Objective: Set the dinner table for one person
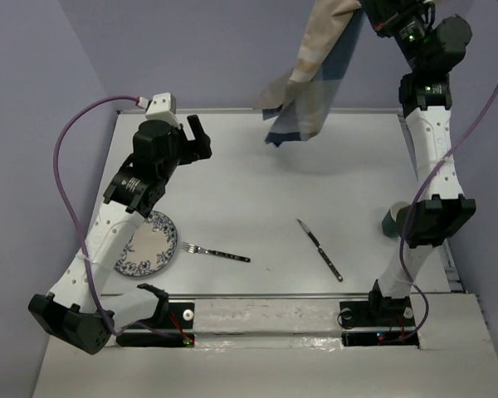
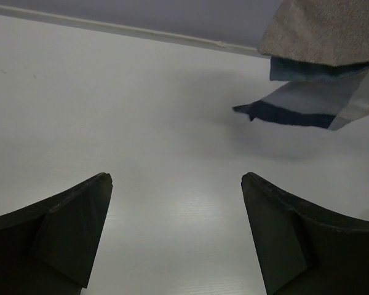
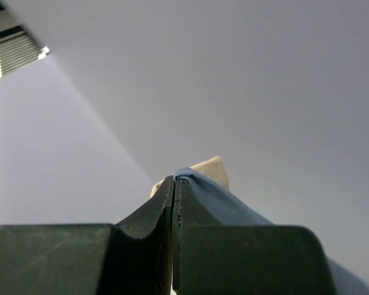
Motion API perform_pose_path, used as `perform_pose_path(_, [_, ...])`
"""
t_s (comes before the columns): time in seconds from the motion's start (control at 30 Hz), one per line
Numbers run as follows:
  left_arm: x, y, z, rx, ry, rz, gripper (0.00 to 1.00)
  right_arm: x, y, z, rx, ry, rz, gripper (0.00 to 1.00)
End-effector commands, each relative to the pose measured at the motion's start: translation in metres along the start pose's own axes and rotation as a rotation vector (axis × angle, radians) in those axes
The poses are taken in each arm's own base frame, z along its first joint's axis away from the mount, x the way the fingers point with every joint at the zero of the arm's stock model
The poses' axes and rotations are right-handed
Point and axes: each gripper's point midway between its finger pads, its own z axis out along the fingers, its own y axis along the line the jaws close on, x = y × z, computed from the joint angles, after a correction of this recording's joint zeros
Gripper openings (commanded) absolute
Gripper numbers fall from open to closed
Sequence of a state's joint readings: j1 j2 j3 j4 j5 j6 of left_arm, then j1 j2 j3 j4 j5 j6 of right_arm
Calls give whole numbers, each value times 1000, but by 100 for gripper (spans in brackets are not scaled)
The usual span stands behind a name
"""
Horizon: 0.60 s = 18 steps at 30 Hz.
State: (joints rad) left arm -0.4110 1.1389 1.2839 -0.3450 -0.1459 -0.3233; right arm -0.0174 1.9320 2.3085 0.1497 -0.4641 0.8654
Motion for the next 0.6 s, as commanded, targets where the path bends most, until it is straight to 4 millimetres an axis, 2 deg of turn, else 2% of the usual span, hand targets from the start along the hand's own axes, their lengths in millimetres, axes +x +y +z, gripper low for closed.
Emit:
perform_pose_path(0.0, [-48,20,-27,-119,-149,-26,97,173,41,-11,-179,347,86,0])
perform_pose_path(0.03, [-54,21,-29,-127,-165,-30,97,216,41,-21,-173,430,83,0])
perform_pose_path(0.07, [-58,25,-32,-152,-176,-35,97,270,73,-34,-214,525,115,0])
perform_pose_path(0.1, [-60,27,-34,-164,-183,-39,97,331,63,-61,-168,641,147,0])
perform_pose_path(0.17, [-66,31,-38,-190,-199,-51,97,399,71,-95,-126,770,104,0])
perform_pose_path(0.2, [-70,34,-41,-212,-210,-55,97,434,89,-110,-75,800,66,0])
perform_pose_path(0.23, [-74,36,-43,-223,-219,-59,97,464,79,-137,-9,870,42,0])
perform_pose_path(0.27, [-73,38,-43,-233,-215,-57,97,478,80,-148,27,890,43,0])
perform_pose_path(0.3, [-73,40,-44,-247,-215,-64,97,487,91,-160,19,915,55,17])
perform_pose_path(0.33, [-68,41,-43,-251,-198,-64,97,491,86,-171,49,933,74,34])
perform_pose_path(0.37, [-63,42,-42,-253,-184,-68,98,486,87,-173,59,925,80,45])
perform_pose_path(0.4, [-59,43,-43,-252,-178,-89,97,469,91,-167,70,876,60,56])
perform_pose_path(0.43, [-53,44,-42,-251,-165,-96,97,459,90,-164,80,853,32,64])
perform_pose_path(0.47, [-39,50,-38,-266,-131,-93,97,448,91,-160,90,848,-15,74])
perform_pose_path(0.5, [-32,51,-36,-265,-110,-97,97,439,90,-154,107,828,-42,76])
perform_pose_path(0.57, [-13,59,-32,-287,-57,-113,96,425,84,-155,141,848,-68,74])
